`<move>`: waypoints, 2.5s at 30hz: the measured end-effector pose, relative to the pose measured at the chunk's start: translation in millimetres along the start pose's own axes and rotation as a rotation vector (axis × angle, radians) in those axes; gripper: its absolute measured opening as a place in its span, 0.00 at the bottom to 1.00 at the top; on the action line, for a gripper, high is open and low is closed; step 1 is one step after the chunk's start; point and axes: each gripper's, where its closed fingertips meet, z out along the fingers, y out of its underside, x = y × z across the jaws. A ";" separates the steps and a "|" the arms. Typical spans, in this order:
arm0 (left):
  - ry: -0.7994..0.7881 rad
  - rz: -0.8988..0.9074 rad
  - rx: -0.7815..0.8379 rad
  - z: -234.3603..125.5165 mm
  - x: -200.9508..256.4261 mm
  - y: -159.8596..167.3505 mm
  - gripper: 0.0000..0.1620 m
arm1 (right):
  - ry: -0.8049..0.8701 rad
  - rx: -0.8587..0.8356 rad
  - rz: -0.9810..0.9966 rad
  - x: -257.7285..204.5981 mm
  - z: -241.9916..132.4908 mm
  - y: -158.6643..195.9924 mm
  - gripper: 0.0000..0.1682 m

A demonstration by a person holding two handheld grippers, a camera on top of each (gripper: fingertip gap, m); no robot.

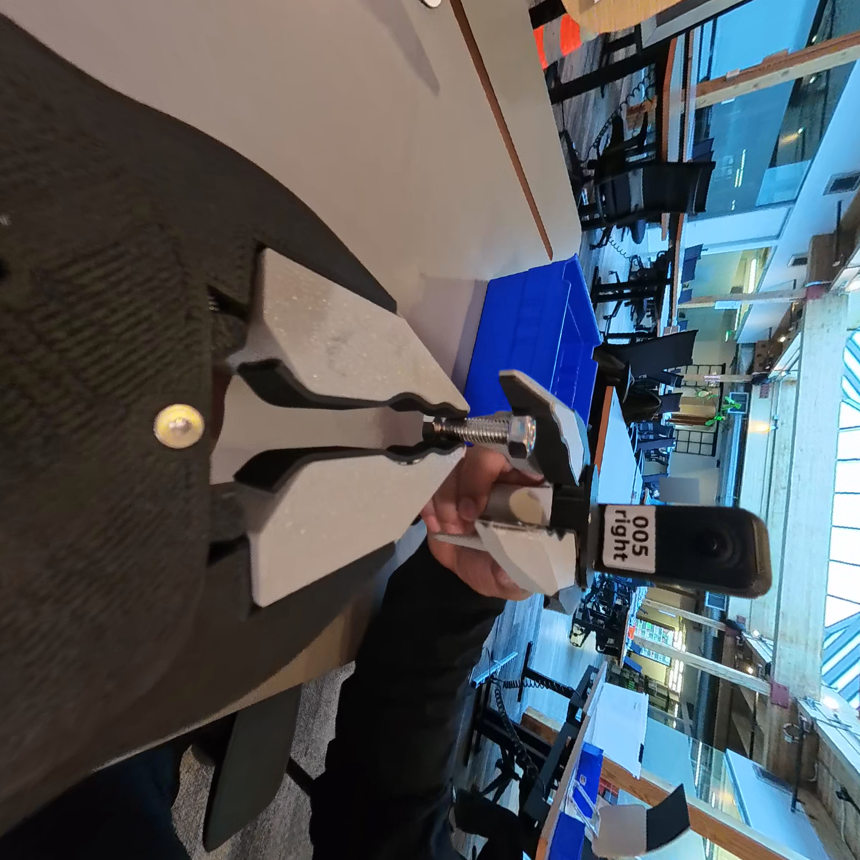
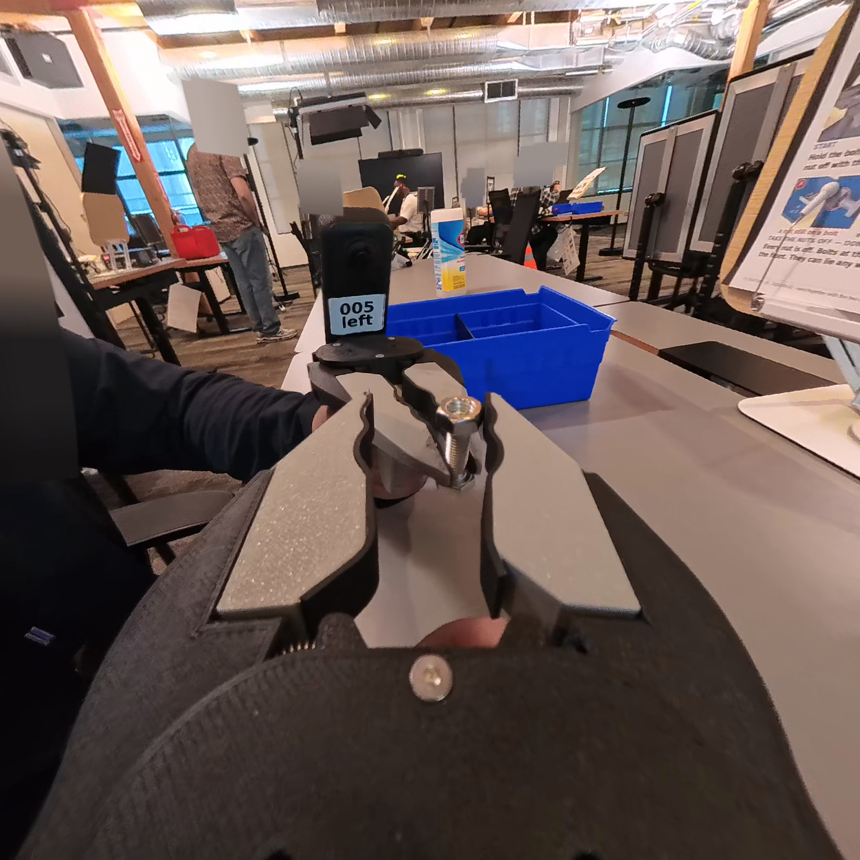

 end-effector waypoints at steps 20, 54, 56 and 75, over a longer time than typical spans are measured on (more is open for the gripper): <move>0.098 -0.069 0.030 -1.8 10.2 -4.7 0.04 | -0.059 -0.003 -0.024 -7.6 7.5 -1.3 0.23; 0.053 -0.070 0.041 -4.8 0.6 -7.7 0.04 | 0.033 0.028 -0.056 3.8 -13.1 -7.3 0.21; 0.052 -0.061 0.039 -4.5 1.3 -7.5 0.04 | 0.037 0.039 -0.049 6.5 -14.1 -10.5 0.22; 0.055 -0.048 0.045 -5.2 3.4 -9.6 0.04 | 0.021 0.028 -0.028 3.2 -15.0 -9.8 0.23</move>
